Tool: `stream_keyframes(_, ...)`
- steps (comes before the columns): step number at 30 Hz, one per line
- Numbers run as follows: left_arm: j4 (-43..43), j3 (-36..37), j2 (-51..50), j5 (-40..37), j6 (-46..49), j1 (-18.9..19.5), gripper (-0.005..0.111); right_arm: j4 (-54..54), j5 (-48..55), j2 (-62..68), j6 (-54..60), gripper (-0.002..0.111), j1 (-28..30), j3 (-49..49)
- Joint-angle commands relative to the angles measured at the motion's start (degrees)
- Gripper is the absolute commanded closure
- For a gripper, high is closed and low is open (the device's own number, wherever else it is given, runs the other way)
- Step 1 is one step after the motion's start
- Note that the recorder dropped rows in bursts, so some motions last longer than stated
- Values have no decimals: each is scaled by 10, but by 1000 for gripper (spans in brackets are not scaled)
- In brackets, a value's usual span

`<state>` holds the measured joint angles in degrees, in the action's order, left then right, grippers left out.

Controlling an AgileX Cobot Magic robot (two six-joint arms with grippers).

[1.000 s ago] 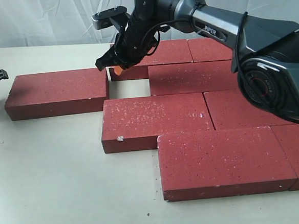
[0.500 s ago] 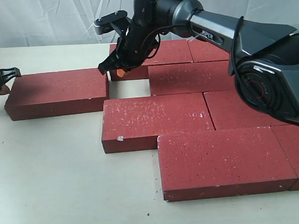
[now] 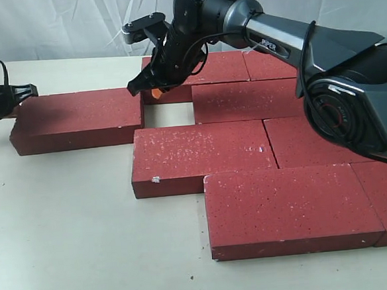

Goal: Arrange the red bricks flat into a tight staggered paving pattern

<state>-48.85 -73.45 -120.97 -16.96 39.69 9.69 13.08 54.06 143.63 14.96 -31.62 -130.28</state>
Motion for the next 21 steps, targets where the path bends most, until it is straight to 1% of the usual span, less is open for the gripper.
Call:
stream_keyframes(1,-5,-13,0,-5,1,-7,107,24,-16,7,-3,109,0,0)
stream_keyframes(5,-7,-13,0,-5,1,-7,107,27,-44,20,-3,109,0,0)
stream_keyframes(21,-3,-13,0,-26,0,-7,107,35,-49,40,-1,109,-34,-1)
